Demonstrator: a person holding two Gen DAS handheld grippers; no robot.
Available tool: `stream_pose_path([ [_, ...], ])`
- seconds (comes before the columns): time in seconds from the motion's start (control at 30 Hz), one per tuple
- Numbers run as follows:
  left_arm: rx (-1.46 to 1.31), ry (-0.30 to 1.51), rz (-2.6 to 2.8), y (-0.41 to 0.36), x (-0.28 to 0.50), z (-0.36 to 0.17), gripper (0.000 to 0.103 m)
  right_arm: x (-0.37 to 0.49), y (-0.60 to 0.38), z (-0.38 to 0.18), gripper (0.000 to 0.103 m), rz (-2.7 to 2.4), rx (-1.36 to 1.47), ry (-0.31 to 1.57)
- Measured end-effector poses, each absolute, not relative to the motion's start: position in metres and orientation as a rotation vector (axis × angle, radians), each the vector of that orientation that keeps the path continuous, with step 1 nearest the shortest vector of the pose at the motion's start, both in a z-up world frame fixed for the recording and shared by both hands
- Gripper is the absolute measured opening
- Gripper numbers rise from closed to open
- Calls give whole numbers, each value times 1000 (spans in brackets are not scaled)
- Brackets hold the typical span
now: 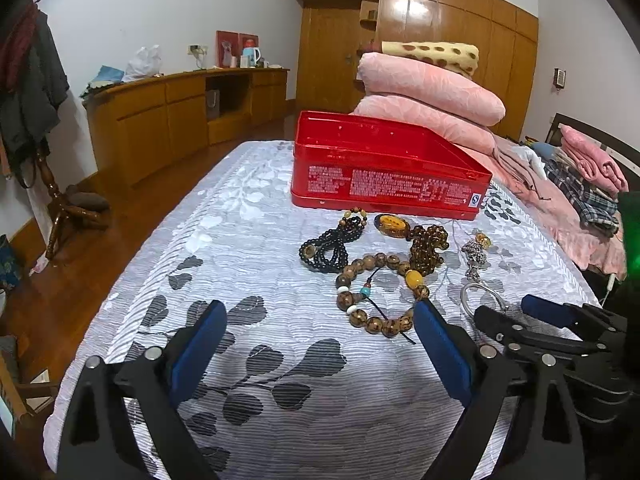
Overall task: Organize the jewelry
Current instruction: 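Lower the right gripper onto the second silver bangle and close on it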
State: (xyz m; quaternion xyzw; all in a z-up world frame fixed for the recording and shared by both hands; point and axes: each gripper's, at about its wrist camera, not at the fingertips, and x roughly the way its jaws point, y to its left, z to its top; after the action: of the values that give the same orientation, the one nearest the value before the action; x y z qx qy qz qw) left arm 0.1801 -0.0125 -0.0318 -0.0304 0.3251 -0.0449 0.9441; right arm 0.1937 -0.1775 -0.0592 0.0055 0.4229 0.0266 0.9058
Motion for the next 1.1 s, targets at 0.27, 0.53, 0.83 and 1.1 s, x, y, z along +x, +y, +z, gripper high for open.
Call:
stream_pose_path([
  [0.27, -81, 684, -86, -7, 183, -35, 92, 202, -170, -64, 63, 37, -8, 921],
  [0.53, -63, 691, -94, -9, 184, -34, 92, 208, -164, -64, 48, 32, -42, 933],
  [0.83, -41, 742, -133, -28, 197, -36, 92, 201, -186, -60, 44, 9, -8, 923],
  [1.1, -23, 763, -177, -53, 205, -36, 81, 196, -212, -56, 44, -14, 28, 900],
])
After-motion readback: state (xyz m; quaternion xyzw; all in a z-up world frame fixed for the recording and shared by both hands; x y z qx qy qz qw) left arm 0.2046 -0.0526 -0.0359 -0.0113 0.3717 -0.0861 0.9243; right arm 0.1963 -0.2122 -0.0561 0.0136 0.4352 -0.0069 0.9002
